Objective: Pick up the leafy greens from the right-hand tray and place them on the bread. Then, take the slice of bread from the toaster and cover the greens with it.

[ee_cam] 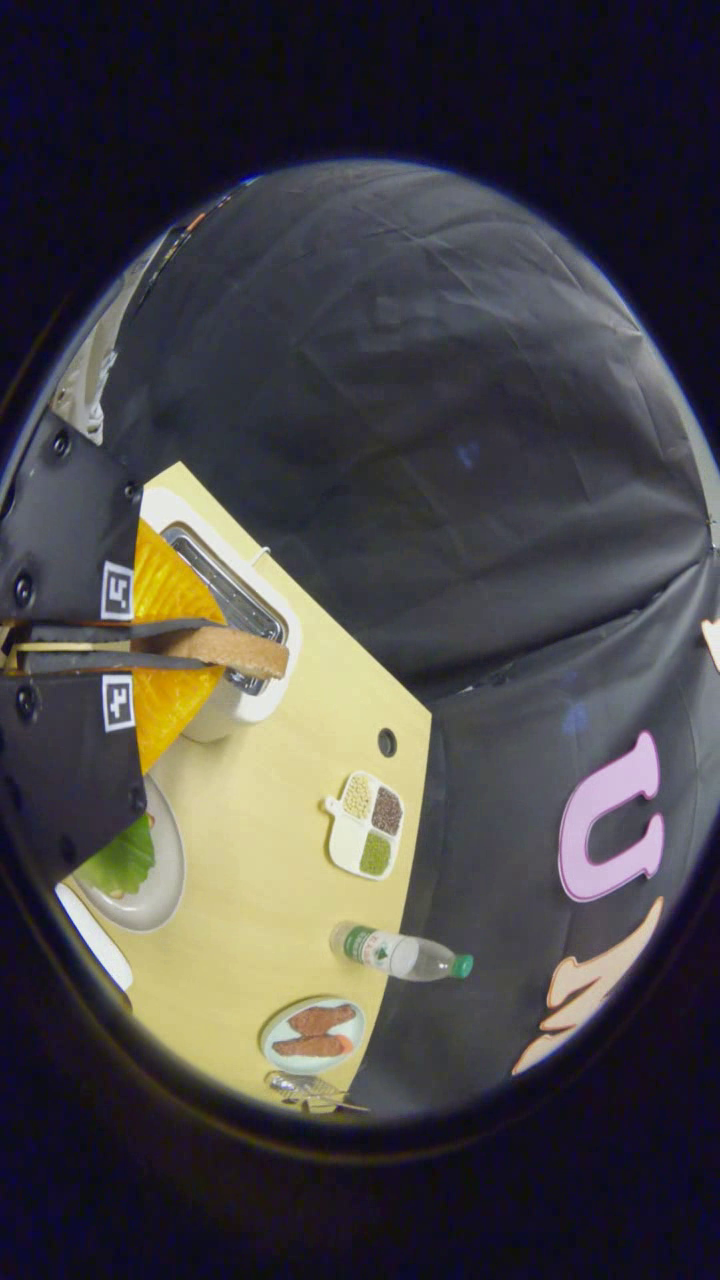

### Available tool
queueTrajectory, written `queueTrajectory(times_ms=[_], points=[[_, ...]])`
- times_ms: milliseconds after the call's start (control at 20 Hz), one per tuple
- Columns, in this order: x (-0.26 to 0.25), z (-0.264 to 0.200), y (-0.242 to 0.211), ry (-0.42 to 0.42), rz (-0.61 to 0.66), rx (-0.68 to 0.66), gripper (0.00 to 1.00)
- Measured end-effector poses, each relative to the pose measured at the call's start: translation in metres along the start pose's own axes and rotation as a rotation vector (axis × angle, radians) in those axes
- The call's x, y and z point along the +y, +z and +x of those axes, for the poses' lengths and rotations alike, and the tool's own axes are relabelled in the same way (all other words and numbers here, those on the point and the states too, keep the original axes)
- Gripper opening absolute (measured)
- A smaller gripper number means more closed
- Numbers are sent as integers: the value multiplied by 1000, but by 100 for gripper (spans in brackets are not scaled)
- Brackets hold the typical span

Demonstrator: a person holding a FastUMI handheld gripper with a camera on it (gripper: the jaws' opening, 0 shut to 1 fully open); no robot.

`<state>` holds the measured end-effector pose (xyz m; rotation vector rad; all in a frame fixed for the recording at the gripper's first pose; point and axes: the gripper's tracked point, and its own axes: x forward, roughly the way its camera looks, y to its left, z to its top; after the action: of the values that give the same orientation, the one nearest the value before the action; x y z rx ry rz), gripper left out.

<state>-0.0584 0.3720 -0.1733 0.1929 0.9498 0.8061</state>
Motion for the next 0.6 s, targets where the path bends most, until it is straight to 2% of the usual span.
queueTrajectory(times_ms=[300, 600], points=[[-16, -35, 16, -2, 53, -81, 6], [-60, -56, -2, -107, 29, -100, 6]])
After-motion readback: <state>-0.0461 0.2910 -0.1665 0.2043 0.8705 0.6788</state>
